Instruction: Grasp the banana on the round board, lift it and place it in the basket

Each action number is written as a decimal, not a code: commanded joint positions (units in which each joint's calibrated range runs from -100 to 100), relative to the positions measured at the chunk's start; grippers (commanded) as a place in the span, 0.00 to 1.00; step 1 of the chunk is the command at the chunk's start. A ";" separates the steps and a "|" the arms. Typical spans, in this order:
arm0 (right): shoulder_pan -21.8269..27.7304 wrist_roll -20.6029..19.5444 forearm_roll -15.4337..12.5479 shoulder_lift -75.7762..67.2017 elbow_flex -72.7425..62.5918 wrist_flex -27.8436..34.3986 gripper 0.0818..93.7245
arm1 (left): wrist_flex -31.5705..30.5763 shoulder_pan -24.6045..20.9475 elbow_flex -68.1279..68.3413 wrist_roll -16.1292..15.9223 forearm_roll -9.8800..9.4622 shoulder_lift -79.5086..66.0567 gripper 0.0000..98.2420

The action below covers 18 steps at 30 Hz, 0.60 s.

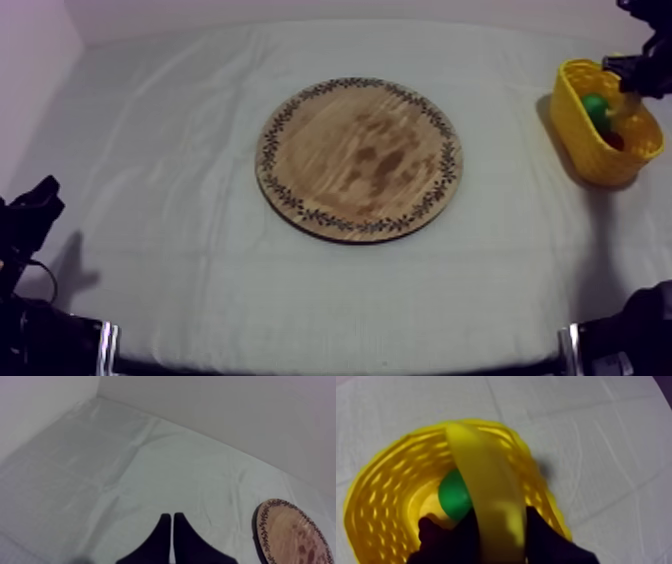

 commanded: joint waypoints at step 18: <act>-0.93 -4.33 4.75 -4.23 7.47 -0.72 0.54 | 0.01 -0.01 0.04 -0.01 0.02 0.03 0.00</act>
